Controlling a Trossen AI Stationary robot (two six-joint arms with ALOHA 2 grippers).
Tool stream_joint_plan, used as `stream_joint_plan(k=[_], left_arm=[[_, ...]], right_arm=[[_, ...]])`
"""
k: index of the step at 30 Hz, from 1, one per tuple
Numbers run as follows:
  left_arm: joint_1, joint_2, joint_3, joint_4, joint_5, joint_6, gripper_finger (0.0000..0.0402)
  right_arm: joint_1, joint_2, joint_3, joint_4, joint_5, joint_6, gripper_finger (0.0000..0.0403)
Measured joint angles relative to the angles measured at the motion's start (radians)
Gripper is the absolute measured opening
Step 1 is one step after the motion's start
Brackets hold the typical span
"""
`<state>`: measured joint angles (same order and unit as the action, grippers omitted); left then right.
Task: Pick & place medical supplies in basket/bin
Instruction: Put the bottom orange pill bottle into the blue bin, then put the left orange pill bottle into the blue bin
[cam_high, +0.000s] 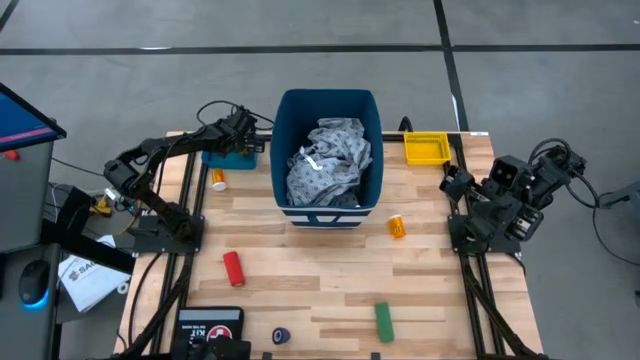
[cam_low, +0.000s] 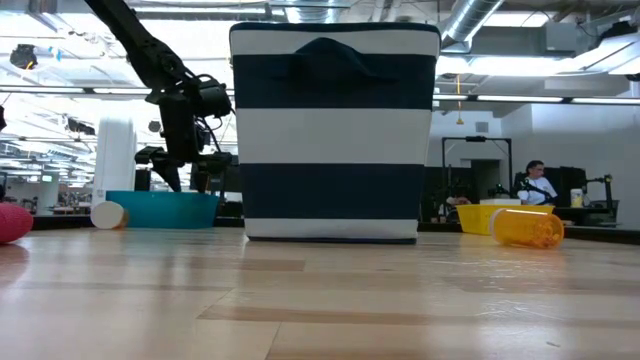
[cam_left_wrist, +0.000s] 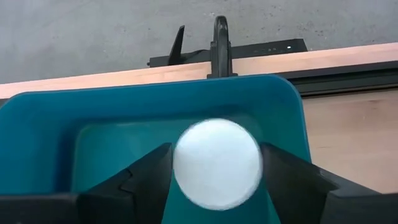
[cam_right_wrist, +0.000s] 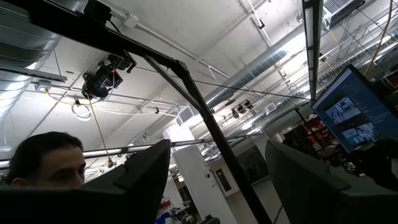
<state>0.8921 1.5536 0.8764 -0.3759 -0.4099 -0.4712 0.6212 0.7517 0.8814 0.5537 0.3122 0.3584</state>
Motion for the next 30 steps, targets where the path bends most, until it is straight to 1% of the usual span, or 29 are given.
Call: stream_joint_plan(k=[6,11,15,18,20,21,24,26,28,29,30], left_arm=[[0.000,0.000,0.000,0.014,0.000,0.001,0.0246],[0.000,-0.019,-0.001,0.022,0.000,0.016,0.0248],[0.000,-0.072,-0.001,0.024,0.002,0.052,0.0249],[0.000,-0.140,-0.001,0.018,0.048,0.099,0.0249],[0.001,-0.193,-0.001,0.008,0.135,0.127,0.0249],[0.001,-0.217,-0.001,0.009,0.198,0.134,0.0248],[-0.002,-0.298,-0.001,-0.051,0.457,0.157,0.0242],[-0.007,-0.355,-0.001,-0.108,0.600,0.162,0.0237],[-0.016,-0.414,-0.002,-0.153,0.695,0.162,0.0232],[-0.019,-0.446,-0.008,-0.167,0.724,0.157,0.0229],[-0.022,-0.478,-0.015,-0.185,0.730,0.156,0.0227]], right_arm=[[0.000,0.000,0.000,-0.001,0.000,0.000,0.0260],[0.000,0.000,0.000,-0.001,0.000,0.000,0.0260],[0.000,0.000,0.000,-0.001,0.000,0.000,0.0260],[0.000,0.000,0.000,-0.001,0.000,0.000,0.0260],[0.000,0.000,0.000,-0.001,0.000,0.000,0.0260],[0.000,0.000,0.000,-0.001,0.000,0.000,0.0260],[0.000,0.000,0.000,-0.001,0.000,0.000,0.0260],[0.000,0.001,0.000,-0.003,0.000,0.000,0.0260],[0.000,0.001,0.000,-0.004,0.000,0.000,0.0260],[0.000,0.001,0.000,-0.006,0.000,0.000,0.0260],[0.000,0.001,0.000,-0.007,0.000,0.000,0.0260]])
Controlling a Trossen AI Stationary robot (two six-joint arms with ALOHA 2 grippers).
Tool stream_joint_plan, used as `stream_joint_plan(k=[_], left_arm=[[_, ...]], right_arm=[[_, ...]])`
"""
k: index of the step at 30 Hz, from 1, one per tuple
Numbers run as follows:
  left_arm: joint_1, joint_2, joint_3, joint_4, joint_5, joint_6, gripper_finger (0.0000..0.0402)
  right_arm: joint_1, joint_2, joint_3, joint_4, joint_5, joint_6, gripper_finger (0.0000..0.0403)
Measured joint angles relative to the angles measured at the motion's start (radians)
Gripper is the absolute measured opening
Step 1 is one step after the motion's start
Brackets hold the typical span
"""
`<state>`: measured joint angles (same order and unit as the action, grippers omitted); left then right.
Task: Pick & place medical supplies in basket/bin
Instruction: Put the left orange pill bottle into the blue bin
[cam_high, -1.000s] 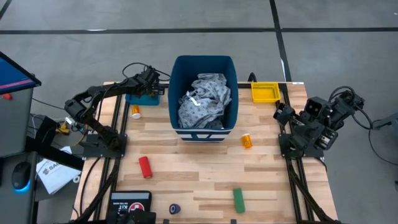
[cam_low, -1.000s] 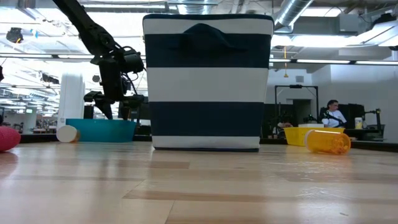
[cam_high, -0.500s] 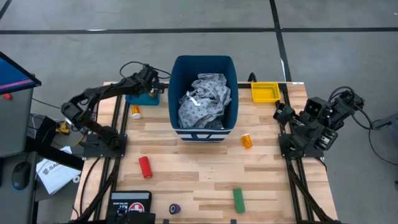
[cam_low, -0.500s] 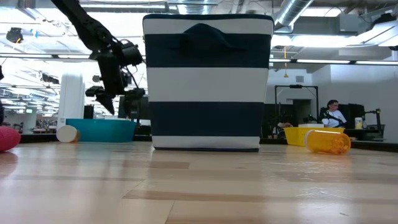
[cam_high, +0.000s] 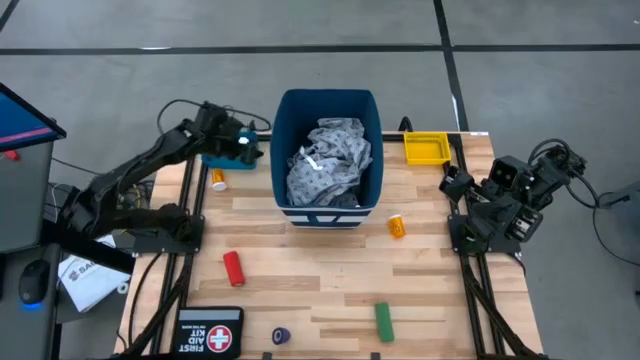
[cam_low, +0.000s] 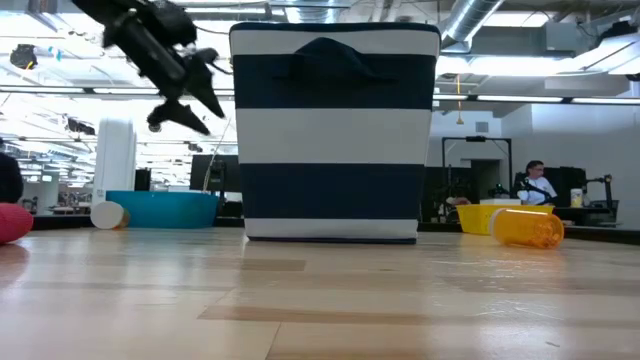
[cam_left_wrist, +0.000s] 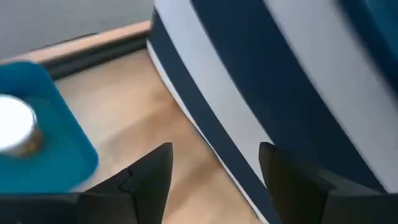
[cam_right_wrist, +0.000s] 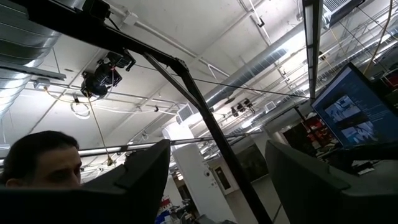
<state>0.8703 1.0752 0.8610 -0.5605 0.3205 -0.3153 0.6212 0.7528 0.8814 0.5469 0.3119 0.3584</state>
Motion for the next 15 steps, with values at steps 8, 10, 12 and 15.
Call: stream_joint_plan(k=[8,10,12,15], left_arm=[[0.002,-0.234,-0.082,-0.002,-0.033,-0.005,0.0209],[0.002,-0.284,-0.102,0.000,-0.054,-0.044,0.0206],[0.002,-0.319,-0.120,0.000,-0.066,-0.130,0.0204],[0.002,-0.360,-0.146,-0.002,-0.060,-0.166,0.0201]], right_arm=[[0.000,0.000,0.000,-0.008,-0.010,0.003,0.0260],[0.000,0.000,0.000,-0.008,-0.013,0.005,0.0260],[0.000,0.000,0.000,-0.009,-0.016,0.005,0.0260],[0.000,0.000,0.000,-0.010,-0.017,0.005,0.0260]])
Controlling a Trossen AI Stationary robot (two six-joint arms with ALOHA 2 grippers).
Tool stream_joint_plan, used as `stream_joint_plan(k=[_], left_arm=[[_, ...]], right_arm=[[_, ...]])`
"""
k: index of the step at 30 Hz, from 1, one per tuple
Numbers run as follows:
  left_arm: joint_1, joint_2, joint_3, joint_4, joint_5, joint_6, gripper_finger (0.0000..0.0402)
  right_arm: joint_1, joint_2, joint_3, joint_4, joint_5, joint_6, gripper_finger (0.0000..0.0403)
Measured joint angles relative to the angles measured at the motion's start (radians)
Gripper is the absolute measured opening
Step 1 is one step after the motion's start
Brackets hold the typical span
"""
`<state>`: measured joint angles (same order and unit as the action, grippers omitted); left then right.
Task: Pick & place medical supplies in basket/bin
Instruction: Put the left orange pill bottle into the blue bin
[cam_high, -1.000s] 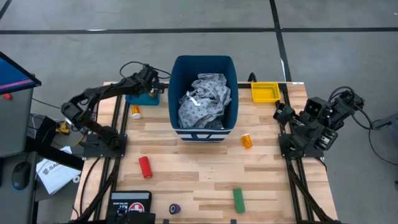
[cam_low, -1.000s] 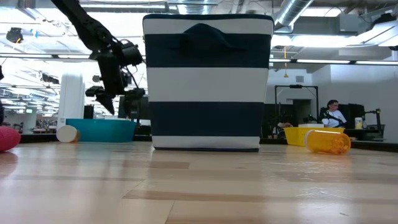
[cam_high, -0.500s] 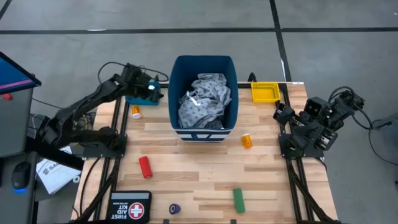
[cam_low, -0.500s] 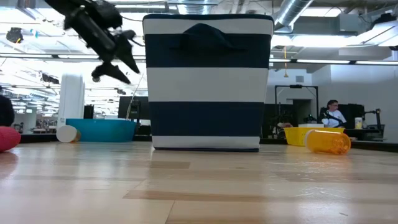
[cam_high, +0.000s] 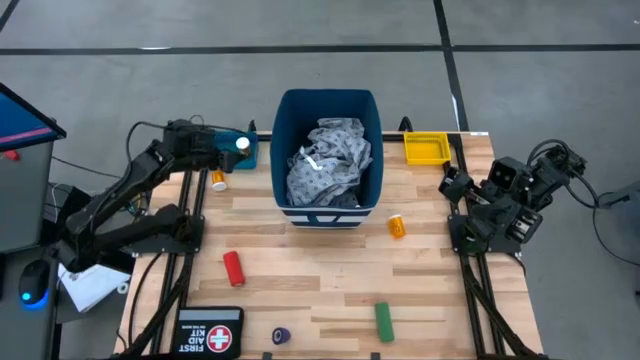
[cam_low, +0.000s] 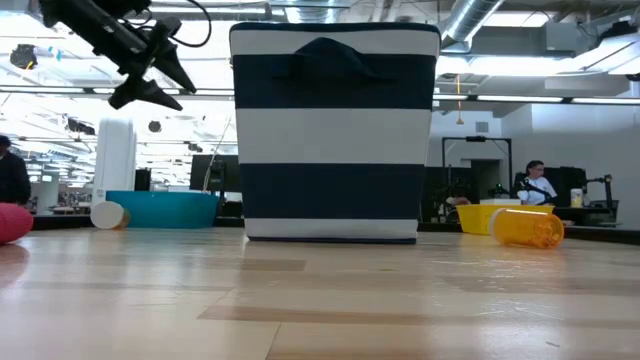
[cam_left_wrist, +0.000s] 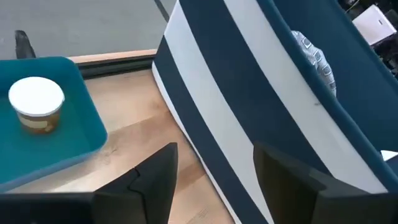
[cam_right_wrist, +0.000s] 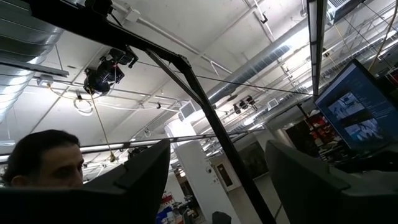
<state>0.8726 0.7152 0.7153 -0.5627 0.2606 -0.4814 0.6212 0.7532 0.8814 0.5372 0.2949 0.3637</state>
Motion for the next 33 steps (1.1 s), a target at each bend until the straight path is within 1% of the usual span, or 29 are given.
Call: stream_joint_plan(k=[2,4,5,9,10,12,16,19,21,26,31,33], left_arm=[[-0.006,-0.021,-0.017,0.004,-0.021,-0.001,0.0200],[-0.022,-0.030,-0.031,-0.015,-0.080,0.007,0.0200],[-0.034,-0.033,-0.033,-0.038,-0.131,0.015,0.0201],[-0.084,-0.055,-0.033,-0.142,-0.384,0.034,0.0206],[-0.094,-0.061,-0.033,-0.164,-0.429,0.026,0.0208],[-0.109,-0.064,-0.033,-0.224,-0.488,-0.031,0.0212],[-0.130,-0.050,-0.033,-0.385,-0.537,-0.240,0.0222],[-0.150,-0.031,-0.033,-0.459,-0.597,-0.370,0.0227],[-0.156,-0.016,-0.033,-0.471,-0.646,-0.424,0.0229],[-0.163,0.044,-0.043,-0.450,-0.658,-0.439,0.0230],[-0.163,0.122,-0.152,-0.374,-0.637,-0.450,0.0231],[-0.162,0.145,-0.198,-0.324,-0.640,-0.477,0.0232]], right_arm=[[0.000,0.000,0.000,-0.004,-0.002,0.002,0.0260],[0.000,0.001,0.000,-0.006,-0.002,0.002,0.0260],[0.000,0.002,0.000,-0.006,-0.002,0.003,0.0260],[0.000,0.016,0.000,-0.005,-0.002,0.003,0.0260],[0.000,0.019,0.000,-0.006,-0.002,0.003,0.0260],[0.000,0.025,0.000,-0.005,-0.002,0.003,0.0260],[-0.001,0.032,0.000,-0.002,-0.002,0.003,0.0260],[-0.001,0.032,0.000,-0.003,-0.002,0.003,0.0260],[-0.003,0.031,0.000,-0.002,-0.002,0.000,0.0260],[-0.013,0.031,0.000,-0.003,-0.002,-0.003,0.0260],[-0.015,0.038,0.000,-0.005,-0.003,-0.006,0.0260],[-0.015,0.040,0.000,-0.007,-0.005,-0.005,0.0260]])
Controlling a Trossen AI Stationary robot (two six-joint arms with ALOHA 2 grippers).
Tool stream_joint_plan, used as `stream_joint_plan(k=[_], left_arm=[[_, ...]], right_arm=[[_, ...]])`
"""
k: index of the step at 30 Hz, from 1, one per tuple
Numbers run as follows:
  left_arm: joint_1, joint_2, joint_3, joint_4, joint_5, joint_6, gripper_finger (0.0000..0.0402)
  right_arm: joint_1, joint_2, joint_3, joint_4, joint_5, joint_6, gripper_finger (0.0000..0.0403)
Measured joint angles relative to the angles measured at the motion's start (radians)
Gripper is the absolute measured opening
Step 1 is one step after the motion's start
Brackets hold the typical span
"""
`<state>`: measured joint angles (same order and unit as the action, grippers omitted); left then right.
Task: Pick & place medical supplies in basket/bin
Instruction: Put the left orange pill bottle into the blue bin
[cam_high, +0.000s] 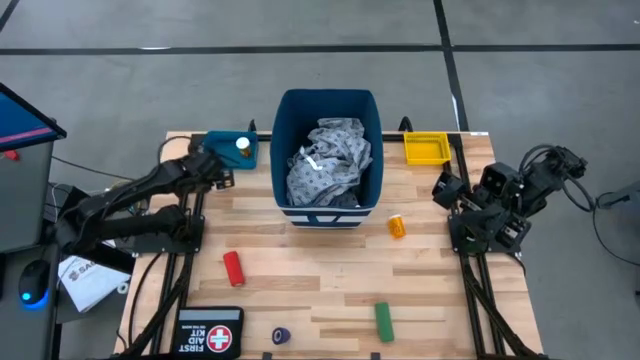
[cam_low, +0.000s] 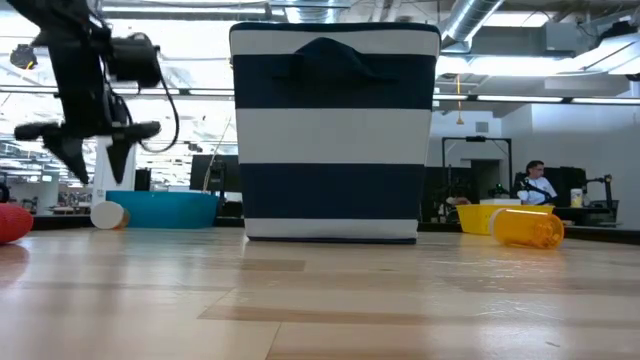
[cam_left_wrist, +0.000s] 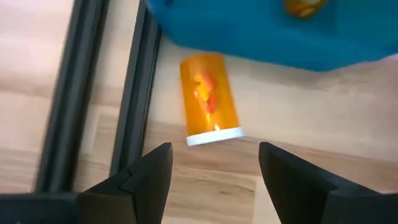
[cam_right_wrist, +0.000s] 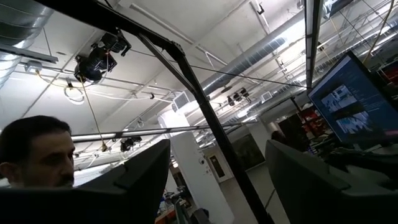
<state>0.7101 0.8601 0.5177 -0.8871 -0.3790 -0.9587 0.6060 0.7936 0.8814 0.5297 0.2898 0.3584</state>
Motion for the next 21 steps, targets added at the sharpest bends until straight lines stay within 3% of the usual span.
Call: stream_joint_plan(k=[4,21], left_arm=[[0.000,0.009,-0.059,0.127,-0.012,-0.015,0.0230],[0.001,0.108,-0.127,0.303,-0.083,-0.050,0.0227]], right_arm=[[0.000,-0.001,0.000,0.009,0.000,0.000,0.0260],[-0.014,-0.016,0.000,0.023,0.002,0.003,0.0260]])
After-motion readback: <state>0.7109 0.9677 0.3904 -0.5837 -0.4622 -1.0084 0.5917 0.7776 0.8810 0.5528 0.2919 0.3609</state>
